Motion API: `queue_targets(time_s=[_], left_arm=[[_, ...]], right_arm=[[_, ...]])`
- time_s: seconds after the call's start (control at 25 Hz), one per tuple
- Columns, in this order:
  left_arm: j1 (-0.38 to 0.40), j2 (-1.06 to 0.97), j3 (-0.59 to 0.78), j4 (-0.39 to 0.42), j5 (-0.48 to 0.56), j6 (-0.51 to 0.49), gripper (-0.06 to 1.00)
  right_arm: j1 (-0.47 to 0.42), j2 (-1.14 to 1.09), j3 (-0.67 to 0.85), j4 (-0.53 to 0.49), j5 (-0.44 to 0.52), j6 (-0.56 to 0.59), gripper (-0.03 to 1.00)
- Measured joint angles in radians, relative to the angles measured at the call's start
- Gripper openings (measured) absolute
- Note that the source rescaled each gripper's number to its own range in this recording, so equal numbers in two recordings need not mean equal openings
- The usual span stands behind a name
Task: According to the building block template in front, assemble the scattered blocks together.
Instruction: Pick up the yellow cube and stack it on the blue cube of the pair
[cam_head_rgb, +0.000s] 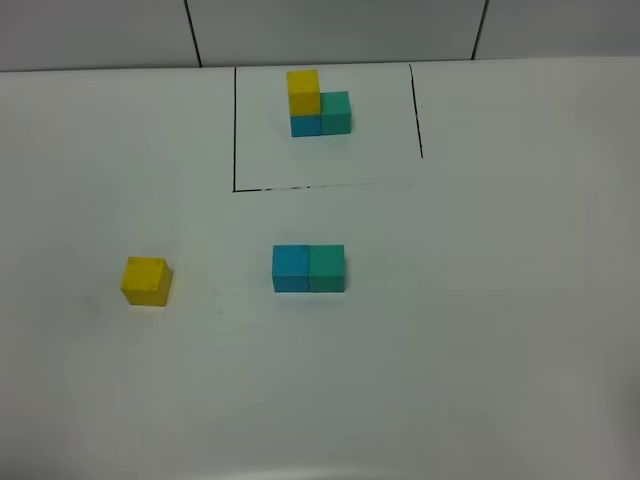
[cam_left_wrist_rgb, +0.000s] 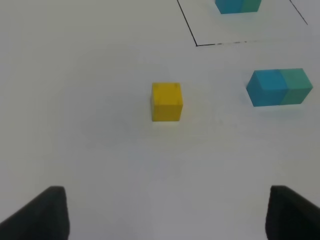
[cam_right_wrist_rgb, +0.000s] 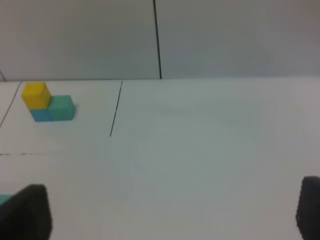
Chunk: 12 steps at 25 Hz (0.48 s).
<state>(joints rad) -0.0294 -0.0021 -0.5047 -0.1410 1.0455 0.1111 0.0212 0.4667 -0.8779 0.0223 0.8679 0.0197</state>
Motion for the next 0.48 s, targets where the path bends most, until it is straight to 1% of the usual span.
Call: queue_targets(time_s=[0.12,0.24,0.36,0.48], left_arm=[[0.000,0.000,0.000,0.000,0.000,0.000,0.70],[0.000,0.000,0.000,0.000,0.000,0.000,0.70],[0.000,0.000,0.000,0.000,0.000,0.000,0.70],[0.000,0.000,0.000,0.000,0.000,0.000,0.70]], right_arm=[[-0.001,-0.101,0.032,-0.022,0.087,0.000,1.00],[-0.003,-0.187,0.099,-0.035,0.157,0.000,1.00],[-0.003,-0.273,0.181,-0.036,0.196,0.004,1.00],[-0.003,-0.361,0.263,-0.033,0.210,0.006,1.00]])
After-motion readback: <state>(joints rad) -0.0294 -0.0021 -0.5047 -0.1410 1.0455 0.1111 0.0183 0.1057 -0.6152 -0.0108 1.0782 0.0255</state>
